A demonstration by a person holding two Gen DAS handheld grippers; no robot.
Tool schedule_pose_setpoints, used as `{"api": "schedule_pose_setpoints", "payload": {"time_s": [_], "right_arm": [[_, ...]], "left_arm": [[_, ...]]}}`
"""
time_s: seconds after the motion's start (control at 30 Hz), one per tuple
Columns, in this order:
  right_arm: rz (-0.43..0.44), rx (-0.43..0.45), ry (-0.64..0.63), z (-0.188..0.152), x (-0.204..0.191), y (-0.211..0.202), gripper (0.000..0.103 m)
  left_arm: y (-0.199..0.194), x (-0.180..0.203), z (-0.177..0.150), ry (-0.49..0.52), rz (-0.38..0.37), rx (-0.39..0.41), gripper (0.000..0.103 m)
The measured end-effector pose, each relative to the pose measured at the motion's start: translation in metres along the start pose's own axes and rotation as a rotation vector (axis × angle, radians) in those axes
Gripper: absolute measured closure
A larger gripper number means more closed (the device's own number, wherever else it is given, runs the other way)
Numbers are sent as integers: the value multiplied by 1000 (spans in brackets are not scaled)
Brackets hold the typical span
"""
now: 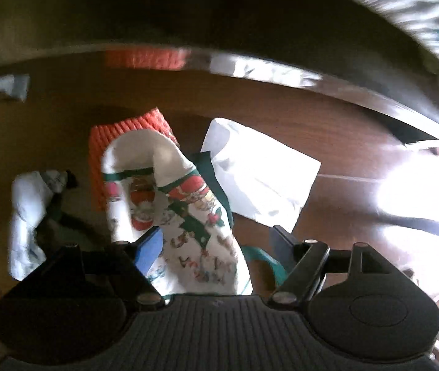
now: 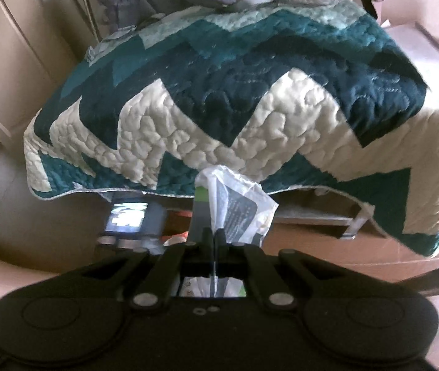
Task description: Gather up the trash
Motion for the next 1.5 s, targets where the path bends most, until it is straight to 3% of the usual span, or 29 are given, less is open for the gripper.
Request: {"api": "schedule_pose_setpoints", "payload": {"time_s": [0.13,0.3,0.37,0.5,0.57,0.7,0.87,1.13,1.5], "right_arm": [[8,-29,32,-2,3,5,103],[13,-73,90,-6,10,13,103],[12,-81,91,-7,10,14,103],[8,-91,96,-8,10,17,103],[0,-90,106,-8,12,18,103],[-29,-85,99,-9,15,19,103],[-73,-65,62,-12,15,20,103],[-99,24,58,-5,19,3,103],[25,163,-6,-13,-28,-80,103]], "left_arm": [[31,-2,2,-53,58,-55,27],[55,-7,0,-90,75,-92,29],[61,-7,1,-83,80,-100,46],[62,-6,-1,-85,85,-95,72],[61,-6,-3,-80,87,-96,91],[50,-9,-9,-76,72,-88,98],[6,-13,-23,-80,55,-38,99],[-108,-5,-56,-17,23,99,99],[-281,27,-120,156,-44,352,99]]}}
Point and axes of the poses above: each gripper's, at about its wrist camera, not at the fingertips, and y roughly the way its jaws point, x to its right, z to its top, the point moved 5 cm from there along y, roughly the way its jaws point, and after that the axes turned 12 degrees about y, right-handed, at the moved point
